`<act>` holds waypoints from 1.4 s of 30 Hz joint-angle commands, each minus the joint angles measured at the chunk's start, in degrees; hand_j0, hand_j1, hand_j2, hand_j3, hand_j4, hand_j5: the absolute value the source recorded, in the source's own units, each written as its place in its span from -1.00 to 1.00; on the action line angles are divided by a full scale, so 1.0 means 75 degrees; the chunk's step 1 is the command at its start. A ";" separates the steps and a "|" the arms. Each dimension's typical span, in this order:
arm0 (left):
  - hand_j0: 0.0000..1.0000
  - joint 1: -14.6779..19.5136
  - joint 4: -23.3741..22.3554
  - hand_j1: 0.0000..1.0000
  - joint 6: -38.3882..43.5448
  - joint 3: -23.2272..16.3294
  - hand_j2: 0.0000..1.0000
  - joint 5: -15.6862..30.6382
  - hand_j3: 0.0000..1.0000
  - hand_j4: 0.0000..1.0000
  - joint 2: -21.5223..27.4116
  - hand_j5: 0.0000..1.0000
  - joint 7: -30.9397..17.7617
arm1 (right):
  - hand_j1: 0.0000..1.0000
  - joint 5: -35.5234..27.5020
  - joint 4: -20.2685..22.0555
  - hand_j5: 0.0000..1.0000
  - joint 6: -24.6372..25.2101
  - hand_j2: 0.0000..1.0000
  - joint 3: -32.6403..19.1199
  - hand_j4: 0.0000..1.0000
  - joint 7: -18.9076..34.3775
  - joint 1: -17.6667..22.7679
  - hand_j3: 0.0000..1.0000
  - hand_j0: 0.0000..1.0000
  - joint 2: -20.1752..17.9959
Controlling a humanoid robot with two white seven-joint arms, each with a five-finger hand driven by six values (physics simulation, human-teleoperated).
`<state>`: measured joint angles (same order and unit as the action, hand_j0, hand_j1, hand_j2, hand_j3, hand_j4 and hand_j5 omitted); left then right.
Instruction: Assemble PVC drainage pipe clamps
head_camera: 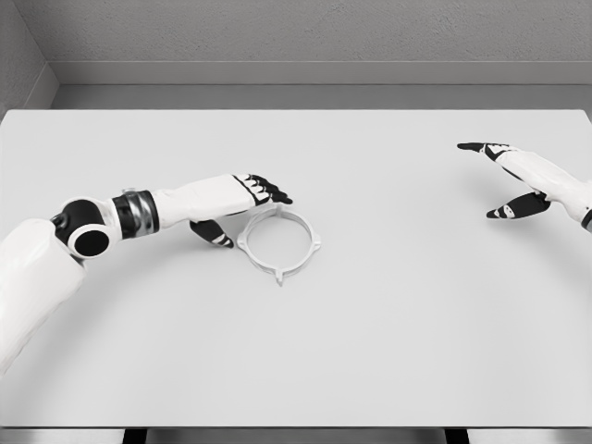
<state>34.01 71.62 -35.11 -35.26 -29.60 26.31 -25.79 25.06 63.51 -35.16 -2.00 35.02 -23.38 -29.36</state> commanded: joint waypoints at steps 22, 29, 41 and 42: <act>1.00 0.0023 0.0001 1.00 0.0015 0.0002 1.00 0.0032 1.00 1.00 -0.0180 1.00 0.0004 | 1.00 -0.0060 0.0028 1.00 0.0021 1.00 -0.0002 1.00 -0.0003 0.0047 1.00 1.00 -0.0011; 1.00 0.0305 0.0001 1.00 0.0015 0.0178 1.00 0.0103 1.00 1.00 0.0488 1.00 0.0005 | 1.00 -0.0060 0.0028 1.00 0.0021 1.00 -0.0002 1.00 -0.0003 0.0058 1.00 1.00 -0.0023; 1.00 0.0246 0.0916 1.00 0.0015 0.0518 1.00 0.0876 1.00 1.00 0.2492 1.00 0.0028 | 1.00 -0.0060 0.0028 1.00 0.0021 1.00 -0.0002 1.00 -0.0003 0.0059 1.00 1.00 -0.0023; 1.00 0.0234 0.0916 1.00 0.0015 0.0529 1.00 0.0876 1.00 1.00 0.2504 1.00 0.0028 | 1.00 -0.0060 0.0028 1.00 0.0021 1.00 -0.0002 1.00 -0.0003 0.0059 1.00 1.00 -0.0023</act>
<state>35.77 77.78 -35.12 -31.43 -23.63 43.98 -25.61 25.06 63.69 -35.16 -1.99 35.02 -22.94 -29.48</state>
